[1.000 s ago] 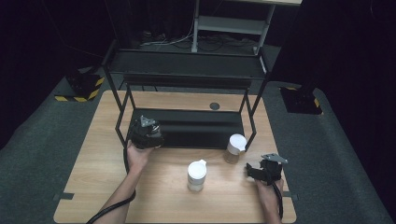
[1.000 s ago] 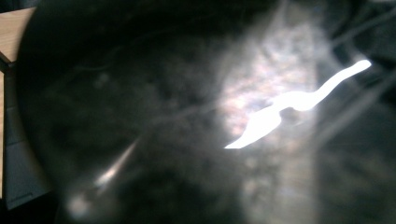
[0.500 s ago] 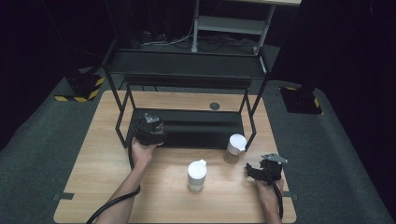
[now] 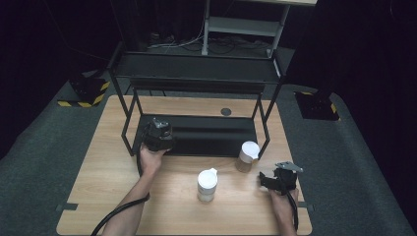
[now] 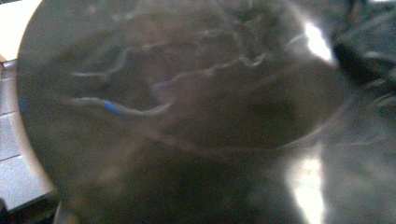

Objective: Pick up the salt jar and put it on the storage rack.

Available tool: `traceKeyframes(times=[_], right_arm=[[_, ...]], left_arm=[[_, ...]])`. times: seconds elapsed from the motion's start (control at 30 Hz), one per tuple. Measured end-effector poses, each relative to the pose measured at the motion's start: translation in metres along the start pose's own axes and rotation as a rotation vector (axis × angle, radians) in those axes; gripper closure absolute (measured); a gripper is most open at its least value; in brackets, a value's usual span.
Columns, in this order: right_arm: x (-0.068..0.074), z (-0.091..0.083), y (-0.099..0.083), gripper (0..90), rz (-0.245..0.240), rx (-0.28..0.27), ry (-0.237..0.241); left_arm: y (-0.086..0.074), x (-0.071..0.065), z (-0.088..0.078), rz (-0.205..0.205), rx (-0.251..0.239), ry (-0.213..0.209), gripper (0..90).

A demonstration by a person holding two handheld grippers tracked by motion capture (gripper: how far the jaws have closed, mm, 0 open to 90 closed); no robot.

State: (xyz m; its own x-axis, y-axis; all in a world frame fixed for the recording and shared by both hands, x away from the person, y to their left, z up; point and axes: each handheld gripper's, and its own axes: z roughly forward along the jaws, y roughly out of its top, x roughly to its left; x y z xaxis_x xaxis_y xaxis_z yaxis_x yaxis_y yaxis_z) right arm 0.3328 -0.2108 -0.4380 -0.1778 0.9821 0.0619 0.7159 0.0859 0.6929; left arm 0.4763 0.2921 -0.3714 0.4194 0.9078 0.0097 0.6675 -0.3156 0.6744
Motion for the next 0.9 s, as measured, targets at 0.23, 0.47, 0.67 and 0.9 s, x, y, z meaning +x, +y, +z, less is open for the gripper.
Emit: traceKeyframes(times=[0.23,0.47,0.67,0.9], right_arm=[[0.000,0.000,0.000,11.8,-0.001,0.000,0.001],[0.000,0.000,0.000,11.8,-0.001,0.000,0.001],[0.000,0.000,0.000,11.8,-0.001,0.000,0.002],[0.000,0.000,0.000,11.9,-0.001,0.000,0.002]], left_arm=[[-0.001,-0.001,0.008,0.005,0.004,-0.005,31.1],[0.000,-0.003,0.011,0.016,0.004,0.012,31.2],[-0.002,0.000,0.013,0.001,0.007,0.011,31.1],[0.000,0.002,0.016,-0.001,0.004,0.010,31.1]])
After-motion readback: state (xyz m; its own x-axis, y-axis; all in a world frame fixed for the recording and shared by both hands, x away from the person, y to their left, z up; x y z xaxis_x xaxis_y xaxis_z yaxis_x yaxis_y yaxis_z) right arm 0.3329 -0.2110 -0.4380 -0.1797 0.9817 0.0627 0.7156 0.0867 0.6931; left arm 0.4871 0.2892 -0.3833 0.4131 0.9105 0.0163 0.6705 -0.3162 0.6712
